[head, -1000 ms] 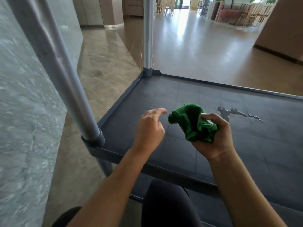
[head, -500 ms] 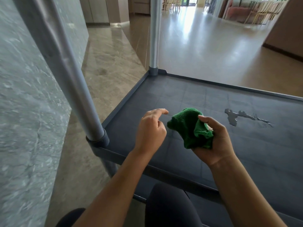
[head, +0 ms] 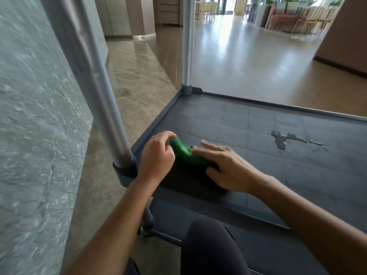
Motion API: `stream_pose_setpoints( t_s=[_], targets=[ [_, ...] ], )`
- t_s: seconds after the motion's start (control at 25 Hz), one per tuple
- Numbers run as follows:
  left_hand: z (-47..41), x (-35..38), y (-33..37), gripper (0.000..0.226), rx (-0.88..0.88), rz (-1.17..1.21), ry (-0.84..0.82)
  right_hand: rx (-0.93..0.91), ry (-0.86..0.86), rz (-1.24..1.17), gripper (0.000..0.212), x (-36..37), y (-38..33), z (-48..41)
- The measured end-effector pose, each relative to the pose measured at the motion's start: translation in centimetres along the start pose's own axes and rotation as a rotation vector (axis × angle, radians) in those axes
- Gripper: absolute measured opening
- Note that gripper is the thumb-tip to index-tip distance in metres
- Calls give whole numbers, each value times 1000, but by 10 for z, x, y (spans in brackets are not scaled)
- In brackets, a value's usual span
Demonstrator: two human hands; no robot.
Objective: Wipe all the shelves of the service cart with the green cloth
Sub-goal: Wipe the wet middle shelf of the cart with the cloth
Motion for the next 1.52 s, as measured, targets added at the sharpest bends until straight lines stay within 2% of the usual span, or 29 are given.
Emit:
stream_pose_setpoints(
  t_s=[0.08, 0.24, 0.44, 0.68, 0.8, 0.92, 1.04, 1.36, 1.52],
  targets=[
    [4, -1, -1, 42, 38, -69, -47, -76, -105, 113, 61, 17, -3, 4],
    [8, -4, -2, 39, 115, -205, -106, -162, -92, 243, 66, 22, -5, -6],
    [13, -2, -7, 38, 107, -245, -119, -221, -176, 105, 49, 33, -12, -11],
    [13, 5, -10, 36, 89, -248, -148, -391, -250, -45, 46, 31, -24, 16],
    [13, 13, -15, 38, 42, -258, -247, -372, -253, -95, 49, 31, -19, 12],
    [15, 23, -21, 56, -5, -283, -406, -387, -231, -94, 54, 30, -6, -2],
    [17, 26, -24, 64, -8, -292, -447, -279, -176, -105, 58, 27, 22, -35],
    [21, 30, -18, 57, 41, -312, -370, 188, 85, -33, 49, 9, 119, -138],
    [18, 25, -12, 49, 18, -243, -220, 194, 122, -39, 47, 11, 120, -133]
  ],
)
Point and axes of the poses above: each hand's wrist, its own z-axis away from the middle knuckle, its own x-axis out of the palm, y = z × x, the point moved 4 cm from there along -z, towards the middle knuckle, and after that the axes turned 6 degrees about x, right-handed, at the moved point
